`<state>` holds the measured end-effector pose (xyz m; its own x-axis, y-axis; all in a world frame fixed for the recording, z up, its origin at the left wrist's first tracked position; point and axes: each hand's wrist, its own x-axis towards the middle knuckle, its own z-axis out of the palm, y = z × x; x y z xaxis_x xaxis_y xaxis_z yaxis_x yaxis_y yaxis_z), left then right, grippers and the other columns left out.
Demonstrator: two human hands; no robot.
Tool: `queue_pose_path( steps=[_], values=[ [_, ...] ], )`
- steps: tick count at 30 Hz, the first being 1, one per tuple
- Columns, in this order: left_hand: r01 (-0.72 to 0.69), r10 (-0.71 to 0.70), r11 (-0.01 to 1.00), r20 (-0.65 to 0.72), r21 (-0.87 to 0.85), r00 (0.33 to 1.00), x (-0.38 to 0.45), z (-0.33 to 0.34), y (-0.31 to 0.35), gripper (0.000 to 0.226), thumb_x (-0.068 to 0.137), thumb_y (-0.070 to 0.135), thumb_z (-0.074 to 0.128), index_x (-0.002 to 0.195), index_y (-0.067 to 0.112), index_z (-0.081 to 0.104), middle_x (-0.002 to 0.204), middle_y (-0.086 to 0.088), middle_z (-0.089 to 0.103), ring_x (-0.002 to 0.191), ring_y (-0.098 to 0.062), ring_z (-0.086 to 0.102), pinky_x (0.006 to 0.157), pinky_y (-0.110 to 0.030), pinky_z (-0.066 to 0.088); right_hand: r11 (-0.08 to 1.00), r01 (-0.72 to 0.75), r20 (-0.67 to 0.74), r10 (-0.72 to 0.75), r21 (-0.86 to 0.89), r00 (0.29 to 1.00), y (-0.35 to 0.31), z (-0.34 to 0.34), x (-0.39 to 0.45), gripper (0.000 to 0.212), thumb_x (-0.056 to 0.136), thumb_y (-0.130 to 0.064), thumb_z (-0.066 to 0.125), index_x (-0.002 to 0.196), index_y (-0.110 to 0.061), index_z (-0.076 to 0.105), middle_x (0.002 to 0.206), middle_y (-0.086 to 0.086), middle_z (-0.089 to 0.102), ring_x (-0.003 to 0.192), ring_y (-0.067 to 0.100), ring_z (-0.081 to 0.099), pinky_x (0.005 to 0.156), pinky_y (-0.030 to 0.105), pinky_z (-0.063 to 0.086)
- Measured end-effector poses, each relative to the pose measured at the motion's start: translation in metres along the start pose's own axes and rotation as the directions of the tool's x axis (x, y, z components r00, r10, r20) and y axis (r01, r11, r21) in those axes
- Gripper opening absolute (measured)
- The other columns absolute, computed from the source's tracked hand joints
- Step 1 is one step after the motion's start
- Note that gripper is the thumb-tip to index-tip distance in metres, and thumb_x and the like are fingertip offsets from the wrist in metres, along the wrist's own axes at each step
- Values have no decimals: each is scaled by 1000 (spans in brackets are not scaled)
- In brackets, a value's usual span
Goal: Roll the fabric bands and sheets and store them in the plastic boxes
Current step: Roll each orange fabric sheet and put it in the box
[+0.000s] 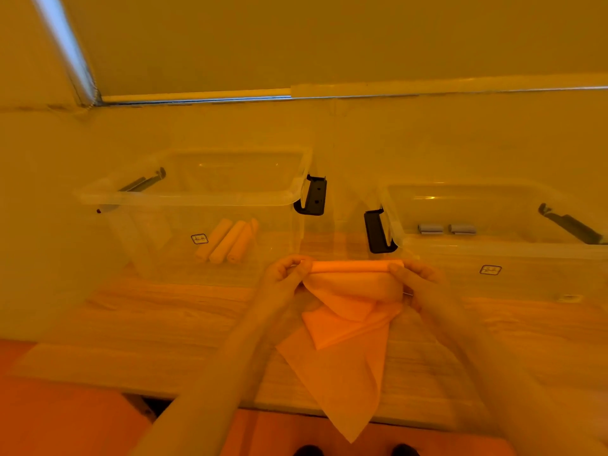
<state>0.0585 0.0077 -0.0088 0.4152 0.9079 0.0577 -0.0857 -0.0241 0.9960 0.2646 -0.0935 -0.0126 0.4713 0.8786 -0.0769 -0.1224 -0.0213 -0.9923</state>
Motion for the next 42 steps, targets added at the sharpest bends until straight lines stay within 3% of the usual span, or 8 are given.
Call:
queue_pose_path(
  steps=[6, 14, 23, 26, 29, 33, 37, 42],
  values=[
    [-81, 77, 984, 33, 158, 996, -6, 0, 40, 11, 93, 28, 56, 100, 30, 64, 109, -4, 61, 102, -25, 60, 91, -44, 53, 997, 73, -2, -73, 20, 997, -44, 6, -23, 13, 89, -28, 62, 97, -20, 68, 105, 6, 66, 97, 24, 64, 67, 34, 55],
    [-98, 97, 977, -12, -191, 995, -19, 17, 96, 11, 89, 23, 61, 95, 23, 70, 102, -4, 63, 94, -26, 58, 76, -40, 51, 980, 172, 11, -174, 97, 985, -109, 5, -45, 10, 91, -19, 61, 83, -14, 66, 62, -4, 66, 53, 6, 64, 46, 20, 50],
    [132, -132, 991, 23, 20, 991, -12, 12, 56, 11, 92, 26, 59, 101, 30, 62, 115, -6, 58, 101, -25, 59, 85, -44, 55, 994, 31, 28, -29, -105, 999, -72, -5, -33, 8, 89, -13, 62, 94, -12, 69, 89, 7, 70, 81, 17, 69, 65, 25, 57],
    [118, -126, 972, 28, 204, 992, -13, 7, 30, 6, 93, 26, 57, 96, 30, 60, 101, -1, 63, 86, -16, 61, 69, -31, 54, 988, -53, 81, 65, -143, 995, -40, -9, -26, 15, 91, -13, 59, 102, -17, 68, 99, 10, 68, 90, 22, 66, 75, 33, 57],
    [80, -84, 993, 44, 81, 996, -15, 5, 8, 10, 93, 19, 56, 91, 24, 65, 83, 1, 63, 68, -10, 61, 51, -20, 47, 989, -87, 70, 96, -121, 993, -18, -9, -20, 24, 92, -15, 58, 115, -17, 63, 102, 8, 67, 86, 19, 67, 63, 28, 57],
    [66, -67, 998, 20, 23, 998, -9, 3, -6, 12, 93, 20, 58, 101, 20, 67, 83, 1, 66, 62, -7, 63, 47, -21, 46, 998, -32, 27, 34, -62, 999, -4, -4, -10, 23, 90, -14, 60, 111, -23, 64, 103, 2, 67, 82, 12, 67, 53, 21, 53],
    [72, -72, 997, 0, -32, 997, -2, 4, -17, 17, 92, 16, 58, 107, 17, 65, 94, -7, 67, 73, -14, 64, 52, -24, 48, 1000, -23, 5, 23, -10, 1000, 6, 0, -4, 23, 89, -19, 62, 110, -28, 64, 103, -1, 66, 86, 17, 65, 59, 30, 53],
    [89, -89, 996, -12, -25, 996, 1, 6, -24, 13, 93, 21, 58, 104, 24, 65, 79, 2, 63, 59, -7, 60, 44, -19, 43, 997, -19, -70, 25, 80, 997, 20, 1, -3, 27, 84, -33, 61, 104, -16, 68, 87, 4, 66, 76, 17, 62, 61, 29, 53]
  ],
)
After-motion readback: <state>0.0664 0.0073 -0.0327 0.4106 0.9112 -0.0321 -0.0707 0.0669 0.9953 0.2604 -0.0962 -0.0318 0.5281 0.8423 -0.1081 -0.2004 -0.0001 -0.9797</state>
